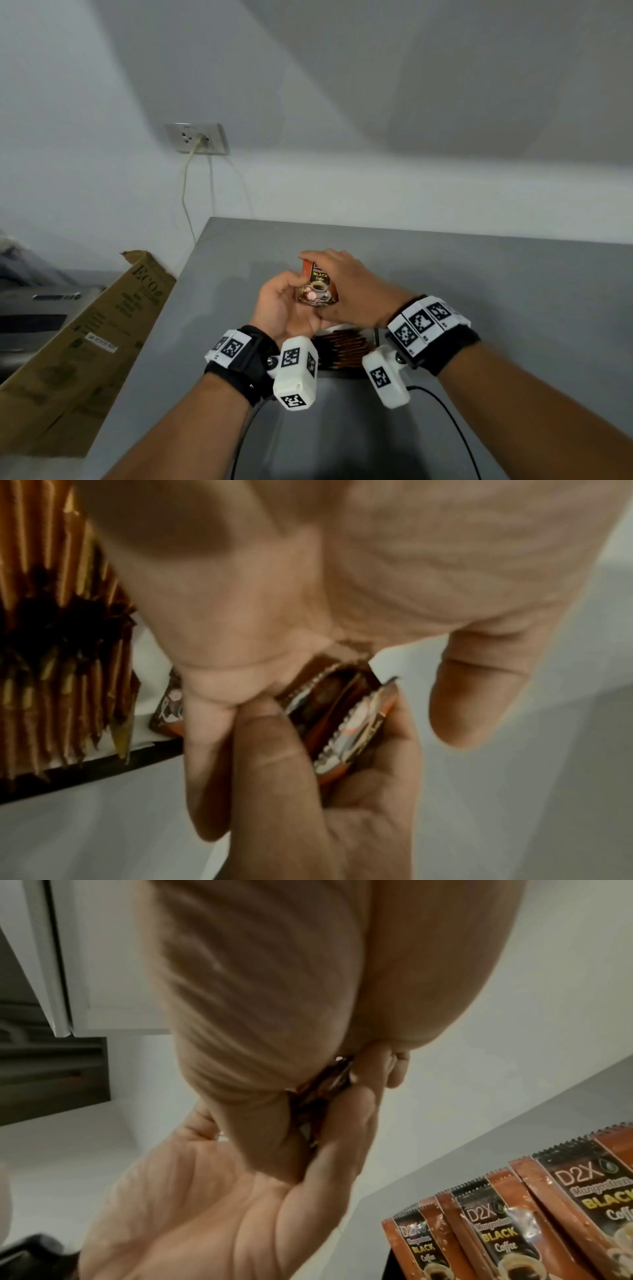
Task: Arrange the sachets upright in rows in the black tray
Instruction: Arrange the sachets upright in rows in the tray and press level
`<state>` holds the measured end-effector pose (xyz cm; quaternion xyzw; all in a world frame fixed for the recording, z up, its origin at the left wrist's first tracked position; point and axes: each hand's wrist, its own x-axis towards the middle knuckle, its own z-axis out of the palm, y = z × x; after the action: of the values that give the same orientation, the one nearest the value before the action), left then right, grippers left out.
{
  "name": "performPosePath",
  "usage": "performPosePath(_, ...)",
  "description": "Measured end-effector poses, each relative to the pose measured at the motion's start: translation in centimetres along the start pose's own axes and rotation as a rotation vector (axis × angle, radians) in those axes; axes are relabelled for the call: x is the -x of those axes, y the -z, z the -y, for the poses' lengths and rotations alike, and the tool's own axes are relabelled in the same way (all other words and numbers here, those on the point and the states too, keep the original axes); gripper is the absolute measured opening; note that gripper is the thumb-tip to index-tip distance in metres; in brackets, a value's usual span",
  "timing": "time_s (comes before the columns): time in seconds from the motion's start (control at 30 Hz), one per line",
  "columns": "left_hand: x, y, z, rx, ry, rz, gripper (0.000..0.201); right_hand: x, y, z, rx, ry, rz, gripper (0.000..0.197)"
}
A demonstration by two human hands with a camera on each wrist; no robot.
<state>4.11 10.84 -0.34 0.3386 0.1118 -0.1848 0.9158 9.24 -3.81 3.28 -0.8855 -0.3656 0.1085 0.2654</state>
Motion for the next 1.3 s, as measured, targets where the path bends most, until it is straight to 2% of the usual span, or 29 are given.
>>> performPosePath(0.1, -0.3, -0.6, 0.4, -0.133, 0.009, -0.085, 0.027, 0.5, 0.0, 0.1, -0.041, 0.011, 0.076, 0.099)
performPosePath(0.17, -0.3, -1.0, 0.4, -0.174, -0.023, -0.144, 0.032, 0.8, 0.6, -0.1, -0.291, -0.06, 0.071, 0.099)
performPosePath(0.23, -0.1, -1.0, 0.4, -0.226, -0.086, -0.155, 0.049, 1.1, 0.7, -0.5, -0.577, -0.197, -0.058, 0.078)
performPosePath(0.3, 0.0, -1.3, 0.5, -0.274, -0.11, -0.164, 0.063, 1.1, 0.0, -1.0, -0.718, -0.316, -0.236, 0.051)
performPosePath(0.4, -0.1, -1.8, 0.8, -0.276, -0.129, -0.193, 0.071, 1.0, -1.6, -1.5, -0.692, -0.324, -0.378, 0.02)
performPosePath(0.47, 0.0, -1.9, 0.8, -0.275, -0.156, -0.199, 0.065, 0.9, -1.9, -1.6, -0.674, -0.336, -0.421, 0.01)
performPosePath(0.57, 0.0, -1.8, 0.6, -0.204, -0.124, -0.246, 0.04, 0.8, -1.7, -2.2, -0.608, -0.382, -0.474, 0.005)
performPosePath(0.67, -0.1, -1.4, 0.4, -0.184, -0.136, -0.274, 0.037, 0.8, -0.9, -2.7, -0.643, -0.45, -0.54, 0.009)
performPosePath(0.77, 0.0, -1.4, 0.3, -0.263, -0.156, -0.25, 0.035, 0.8, 0.5, -2.5, -0.836, -0.484, -0.554, 0.021)
performPosePath(0.87, -0.1, -1.1, 0.3, -0.372, -0.15, -0.244, 0.037, 0.9, 1.4, -1.8, -0.725, -0.442, -0.386, 0.025)
performPosePath(0.97, -0.2, -0.8, 0.3, -0.504, -0.145, -0.228, 0.045, 1.2, 1.4, -1.0, -0.486, -0.373, -0.169, 0.011)
performPosePath(1.03, -0.2, -0.9, 0.2, -0.598, -0.148, -0.226, 0.046, 1.5, 1.1, -0.6, -0.432, -0.363, -0.104, 0.005)
performPosePath(1.1, -0.2, -0.9, 0.3, -0.658, -0.141, -0.213, 0.049, 1.7, 0.6, -0.4, -0.464, -0.381, -0.086, 0.009)
performPosePath(1.2, -0.3, -0.6, 0.4, -0.616, -0.142, -0.197, 0.051, 1.7, 0.1, -0.8, -0.46, -0.394, -0.144, 0.013)
performPosePath(1.3, -0.2, -0.3, 0.2, -0.421, -0.115, -0.228, 0.036, 1.3, 0.1, -1.9, -0.653, -0.489, -0.349, 0.01)
